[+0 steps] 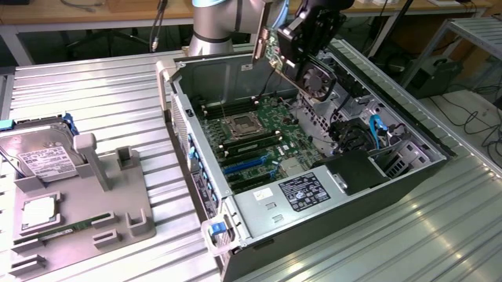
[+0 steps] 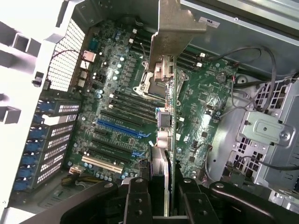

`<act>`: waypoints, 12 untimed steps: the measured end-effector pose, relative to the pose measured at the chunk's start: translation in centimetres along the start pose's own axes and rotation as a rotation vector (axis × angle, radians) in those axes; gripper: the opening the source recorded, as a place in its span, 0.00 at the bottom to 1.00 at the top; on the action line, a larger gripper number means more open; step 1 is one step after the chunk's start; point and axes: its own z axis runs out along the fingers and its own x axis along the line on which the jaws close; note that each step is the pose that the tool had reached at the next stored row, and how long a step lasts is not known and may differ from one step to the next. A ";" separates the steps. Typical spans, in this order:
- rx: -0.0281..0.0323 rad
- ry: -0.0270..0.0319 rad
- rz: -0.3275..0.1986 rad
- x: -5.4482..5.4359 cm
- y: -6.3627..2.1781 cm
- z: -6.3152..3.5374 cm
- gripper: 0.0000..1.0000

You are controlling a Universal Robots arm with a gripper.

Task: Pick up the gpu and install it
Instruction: 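Insert the gpu into the slot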

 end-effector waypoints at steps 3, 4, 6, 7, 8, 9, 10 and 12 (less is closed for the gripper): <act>-0.0003 0.0006 -0.018 0.0 0.00 0.00 0.28; -0.0005 0.0007 -0.024 0.0 0.00 0.00 0.28; -0.0007 0.0011 -0.037 0.0 0.00 0.00 0.28; -0.0008 0.0013 -0.043 0.0 0.00 0.00 0.28; -0.0009 0.0015 -0.049 0.0 0.00 0.00 0.28; -0.0010 0.0017 -0.055 0.0 -0.01 0.00 0.28; -0.0011 0.0019 -0.061 0.0 -0.01 0.00 0.28; -0.0013 0.0023 -0.072 0.0 -0.01 0.00 0.28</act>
